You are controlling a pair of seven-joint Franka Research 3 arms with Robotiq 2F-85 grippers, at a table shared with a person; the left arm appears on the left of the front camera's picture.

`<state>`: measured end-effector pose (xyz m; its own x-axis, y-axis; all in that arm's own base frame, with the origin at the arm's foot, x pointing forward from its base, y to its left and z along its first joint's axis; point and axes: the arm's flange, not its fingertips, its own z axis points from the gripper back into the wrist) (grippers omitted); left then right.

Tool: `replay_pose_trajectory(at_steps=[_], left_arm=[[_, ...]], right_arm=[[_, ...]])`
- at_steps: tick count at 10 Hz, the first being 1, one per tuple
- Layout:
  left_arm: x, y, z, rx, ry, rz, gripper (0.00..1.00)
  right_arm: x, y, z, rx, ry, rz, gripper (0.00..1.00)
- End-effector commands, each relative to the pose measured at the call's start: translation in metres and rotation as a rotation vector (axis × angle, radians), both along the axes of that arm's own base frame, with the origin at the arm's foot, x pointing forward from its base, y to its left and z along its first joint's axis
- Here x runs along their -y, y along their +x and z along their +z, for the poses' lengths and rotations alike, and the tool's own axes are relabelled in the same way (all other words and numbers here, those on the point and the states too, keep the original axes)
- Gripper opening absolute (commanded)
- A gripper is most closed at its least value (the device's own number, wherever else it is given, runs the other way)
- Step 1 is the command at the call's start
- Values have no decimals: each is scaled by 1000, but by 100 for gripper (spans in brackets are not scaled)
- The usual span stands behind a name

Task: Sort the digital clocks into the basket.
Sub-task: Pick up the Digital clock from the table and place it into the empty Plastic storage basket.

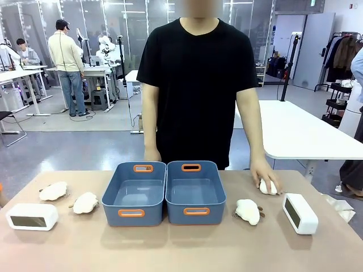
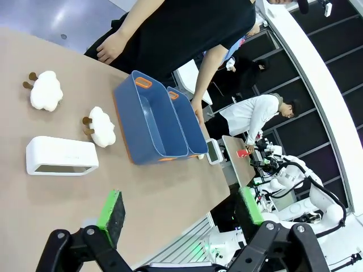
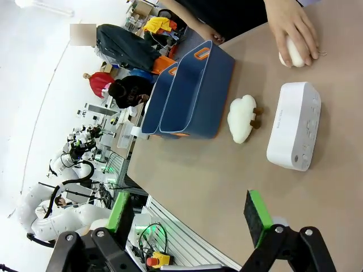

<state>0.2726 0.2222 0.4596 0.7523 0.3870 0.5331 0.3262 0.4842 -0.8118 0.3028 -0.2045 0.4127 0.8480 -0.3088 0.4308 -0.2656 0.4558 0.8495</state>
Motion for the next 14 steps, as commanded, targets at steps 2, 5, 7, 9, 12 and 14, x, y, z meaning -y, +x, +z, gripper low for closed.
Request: replay_pose_trajectory(at_steps=[2,5,7,9,12,14], left_arm=[[-4,2,2,25,-1,-15,100],[-4,2,2,25,-1,-15,100],[-4,2,2,25,-1,-15,100],[-4,2,2,25,-1,-15,100],[-4,2,2,25,-1,-15,100],[-4,2,2,25,-1,-15,100]], right_arm=[[1,1,0,9,11,-3,100],[1,1,0,9,11,-3,100],[1,1,0,9,11,-3,100],[1,1,0,9,11,-3,100],[1,1,0,9,11,-3,100],[1,1,0,9,11,-3,100]])
